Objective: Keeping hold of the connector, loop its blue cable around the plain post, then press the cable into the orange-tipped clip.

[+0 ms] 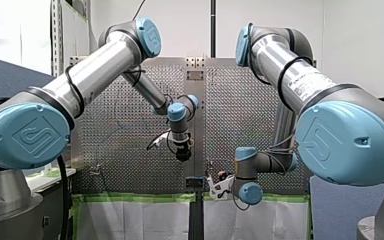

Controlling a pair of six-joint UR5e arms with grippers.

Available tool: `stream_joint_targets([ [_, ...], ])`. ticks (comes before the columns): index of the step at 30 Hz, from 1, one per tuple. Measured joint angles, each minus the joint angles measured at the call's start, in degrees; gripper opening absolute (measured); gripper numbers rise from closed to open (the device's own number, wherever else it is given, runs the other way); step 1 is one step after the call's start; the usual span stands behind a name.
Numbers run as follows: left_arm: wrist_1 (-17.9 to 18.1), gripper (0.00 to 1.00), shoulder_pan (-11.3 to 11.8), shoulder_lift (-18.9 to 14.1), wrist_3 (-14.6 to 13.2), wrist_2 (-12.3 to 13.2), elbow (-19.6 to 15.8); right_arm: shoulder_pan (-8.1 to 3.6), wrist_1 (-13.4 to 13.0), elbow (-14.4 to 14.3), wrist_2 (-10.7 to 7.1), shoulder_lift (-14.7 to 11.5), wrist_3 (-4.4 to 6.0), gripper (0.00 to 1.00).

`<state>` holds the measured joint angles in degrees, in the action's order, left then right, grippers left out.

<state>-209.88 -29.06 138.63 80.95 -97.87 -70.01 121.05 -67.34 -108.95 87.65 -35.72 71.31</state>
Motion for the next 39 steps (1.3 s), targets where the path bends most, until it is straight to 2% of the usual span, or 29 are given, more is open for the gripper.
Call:
stream_joint_targets([
  [9,-5.2,0.98,0.2,0.3,0.7,-1.1,0.8,0.14,0.1,0.0,-0.01,0.1,-0.01,0.00],
  [14,-7.2,0.98,0.1,2.4,0.9,-1.0,2.5,0.23,0.1,0.0,-0.02,0.2,-0.01,0.00],
  [23,-5.6,0.98,0.0,4.4,2.5,-0.2,6.1,0.28,0.1,0.0,-0.01,0.2,-0.01,0.00],
  [31,-4.7,0.98,0.1,5.6,3.7,-0.3,5.8,0.36,0.0,0.0,-0.01,0.3,-0.09,0.00],
  [39,-3.3,0.98,0.1,9.5,2.8,-0.6,5.7,0.37,-0.1,0.1,-0.02,0.4,-0.12,0.00],
])
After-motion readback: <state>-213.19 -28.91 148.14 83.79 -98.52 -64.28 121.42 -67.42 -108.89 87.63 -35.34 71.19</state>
